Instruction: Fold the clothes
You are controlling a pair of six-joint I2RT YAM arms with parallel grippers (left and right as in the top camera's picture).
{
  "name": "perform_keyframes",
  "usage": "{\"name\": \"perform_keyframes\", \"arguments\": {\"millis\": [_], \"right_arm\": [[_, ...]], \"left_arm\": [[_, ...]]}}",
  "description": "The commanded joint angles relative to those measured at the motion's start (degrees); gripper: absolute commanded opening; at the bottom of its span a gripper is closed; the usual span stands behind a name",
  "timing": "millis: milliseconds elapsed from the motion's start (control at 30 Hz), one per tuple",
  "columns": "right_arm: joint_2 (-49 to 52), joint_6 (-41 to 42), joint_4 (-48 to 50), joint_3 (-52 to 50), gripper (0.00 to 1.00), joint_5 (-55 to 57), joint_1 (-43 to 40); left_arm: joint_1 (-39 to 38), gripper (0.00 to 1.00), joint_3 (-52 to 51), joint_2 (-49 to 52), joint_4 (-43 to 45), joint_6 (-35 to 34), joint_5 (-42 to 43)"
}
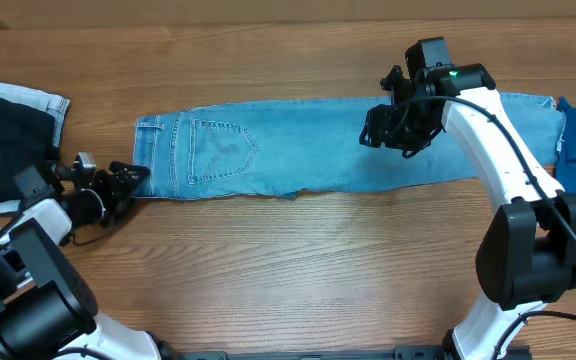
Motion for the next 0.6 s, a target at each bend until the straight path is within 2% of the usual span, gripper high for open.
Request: {"name": "perform_keyframes", "arguments": {"millis": [0, 133, 300, 400, 467, 533, 567], "right_arm": [[-0.6, -0.4, 0.2, 0.2, 0.58, 0.3, -0.1], [-0.6, -0.4, 0.2, 0.2, 0.58, 0.4, -0.1], [-0.6, -0.4, 0.2, 0.2, 0.58, 0.3, -0.1], [-0.6, -0.4, -0.2, 0.2, 0.58, 0.3, -0.1], [-0.6, -0.5, -0.9, 0.2, 0.58, 0.4, -0.1], [-0.6, -2.6, -1.5, 0.2, 0.58, 0.4, -0.1], [-0.6, -2.8, -1.7, 0.2, 0.58, 0.4, -0.2]], "left_arm": [[-1.9, 0.72, -1.9, 1.2, 0.7, -1.9, -1.7], [-3.3, 0.64, -1.1, 1.2, 0.7, -1.9, -5.6], [-5.0, 0.68, -0.3, 1.2, 4.7, -4.2, -8.2], [-5.2, 0.64, -0.3, 1.2, 8.3, -6.9, -7.8], [-5.0, 0.49, -0.1, 1.2, 9.0, -6.8, -7.5], [-4.4, 0.2, 0.5, 1.2, 8.9, -6.6, -5.9], [-3.9, 0.11, 0.7, 1.0, 8.9, -6.6, -4.7]]}}
